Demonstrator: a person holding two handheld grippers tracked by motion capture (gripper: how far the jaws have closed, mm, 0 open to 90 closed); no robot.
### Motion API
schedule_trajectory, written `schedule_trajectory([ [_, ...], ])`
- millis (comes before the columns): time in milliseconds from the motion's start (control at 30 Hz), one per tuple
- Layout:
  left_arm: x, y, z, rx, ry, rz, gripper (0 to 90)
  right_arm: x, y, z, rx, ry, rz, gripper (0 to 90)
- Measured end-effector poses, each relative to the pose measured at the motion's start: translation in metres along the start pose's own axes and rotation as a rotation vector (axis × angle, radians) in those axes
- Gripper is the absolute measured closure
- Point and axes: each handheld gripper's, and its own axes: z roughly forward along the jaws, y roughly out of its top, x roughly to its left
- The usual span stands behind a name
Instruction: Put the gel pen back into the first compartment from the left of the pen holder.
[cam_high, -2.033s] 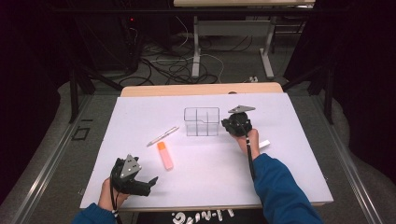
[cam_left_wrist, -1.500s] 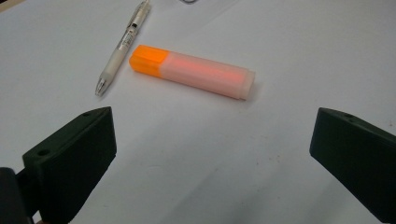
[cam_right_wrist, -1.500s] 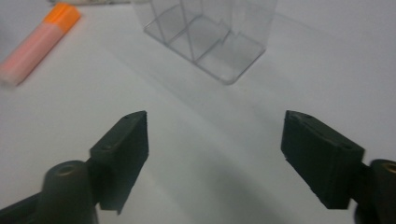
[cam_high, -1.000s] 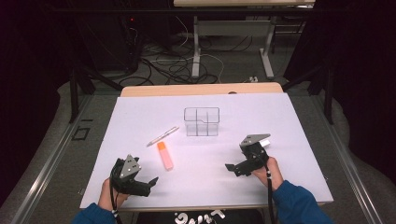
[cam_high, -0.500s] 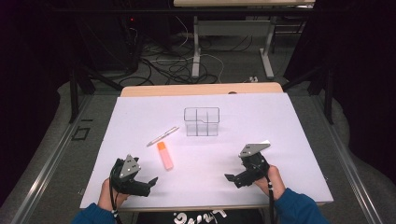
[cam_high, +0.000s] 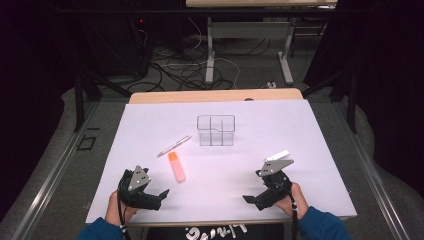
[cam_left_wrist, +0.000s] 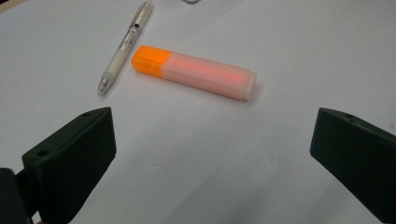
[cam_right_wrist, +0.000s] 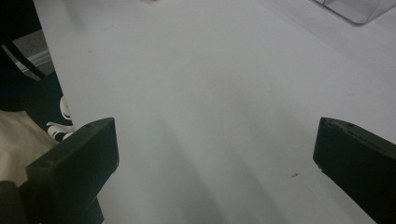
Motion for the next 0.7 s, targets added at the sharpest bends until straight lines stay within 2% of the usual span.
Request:
schedule_trajectory([
  [133,0.0,0.0,0.001,-0.006,0.017,0.007,0.1,0.002,-0.003,-0.002,0.008,-0.013,-0.002,0.0],
  [167,0.0,0.0,0.0,0.003,0.008,0.003,0.2,0.002,-0.004,-0.003,0.008,-0.021,-0.003,0.0],
  [200,0.0,0.0,0.001,-0.01,0.016,-0.004,0.1,0.003,-0.005,-0.004,0.014,-0.029,-0.007,0.0],
  [267,0.001,0.001,-0.001,-0.005,0.025,0.012,0.1,0.004,-0.007,-0.006,0.02,-0.048,-0.004,0.0],
  [367,0.001,0.002,-0.002,-0.001,0.022,0.004,0.1,0.002,-0.012,-0.009,0.007,-0.052,0.002,0.0],
  [400,0.002,0.002,-0.001,-0.011,0.026,-0.004,0.7,0.003,-0.014,-0.01,0.016,-0.059,0.022,0.0],
  [500,0.007,0.007,-0.001,-0.006,0.007,-0.023,1.4,0.002,-0.017,-0.013,0.012,-0.061,0.018,0.0],
  [533,0.008,0.008,0.0,-0.003,0.005,-0.032,1.4,0.002,-0.018,-0.015,0.021,-0.062,0.03,0.0],
  [600,0.01,0.012,0.002,-0.015,0.004,-0.042,1.2,0.001,-0.017,-0.016,0.019,-0.065,0.022,0.0],
  [700,0.015,0.018,0.004,0.01,-0.001,-0.054,0.1,-0.001,-0.016,-0.015,-0.001,-0.06,0.025,0.0],
])
